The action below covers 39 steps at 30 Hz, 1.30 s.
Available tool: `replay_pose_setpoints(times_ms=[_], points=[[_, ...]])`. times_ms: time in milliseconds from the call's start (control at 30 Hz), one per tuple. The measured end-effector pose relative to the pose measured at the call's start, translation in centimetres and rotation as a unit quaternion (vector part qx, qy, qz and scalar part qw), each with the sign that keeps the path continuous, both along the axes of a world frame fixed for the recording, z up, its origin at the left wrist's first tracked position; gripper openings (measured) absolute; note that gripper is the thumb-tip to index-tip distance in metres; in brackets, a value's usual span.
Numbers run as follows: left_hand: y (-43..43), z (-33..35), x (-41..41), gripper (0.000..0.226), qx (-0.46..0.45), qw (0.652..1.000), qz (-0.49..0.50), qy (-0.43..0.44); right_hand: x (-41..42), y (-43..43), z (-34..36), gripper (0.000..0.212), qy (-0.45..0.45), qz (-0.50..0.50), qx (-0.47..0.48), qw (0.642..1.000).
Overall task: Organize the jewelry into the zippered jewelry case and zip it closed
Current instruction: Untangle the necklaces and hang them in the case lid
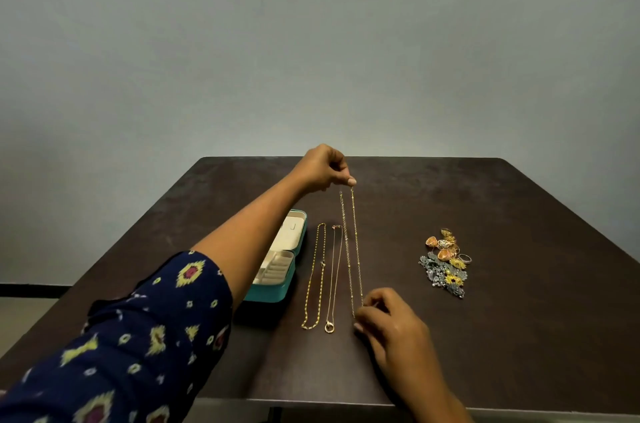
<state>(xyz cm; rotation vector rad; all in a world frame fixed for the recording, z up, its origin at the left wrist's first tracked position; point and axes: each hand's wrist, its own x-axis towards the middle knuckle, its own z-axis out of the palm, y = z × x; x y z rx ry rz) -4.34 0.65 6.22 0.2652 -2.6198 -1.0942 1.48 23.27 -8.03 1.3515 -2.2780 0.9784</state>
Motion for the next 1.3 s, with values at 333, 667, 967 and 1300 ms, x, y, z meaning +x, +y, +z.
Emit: replay_pose_setpoints(times_ms=[333,667,967,1300], points=[[-0.6,-5.7,-4.1,0.022,-0.006,0.995,-0.022,-0.101,0.4,-1.6,-1.5,0.021,0.118,-0.055,0.080,0.988],[-1.1,-8.4,-5.7,0.020,-0.066,0.986,-0.020,-0.152,0.3,-1.7,-2.5,0.022,0.060,-0.104,0.102,0.987],[-0.9,-9.3,-5.4,0.016,-0.080,0.987,-0.041,-0.131,0.1,-1.5,-1.6,0.021,0.164,-0.065,0.065,0.982],[-0.7,-9.1,-5.0,0.019,-0.092,0.991,-0.013,-0.096,-0.1,-1.5,-1.5,0.027,0.143,-0.045,0.059,0.987]])
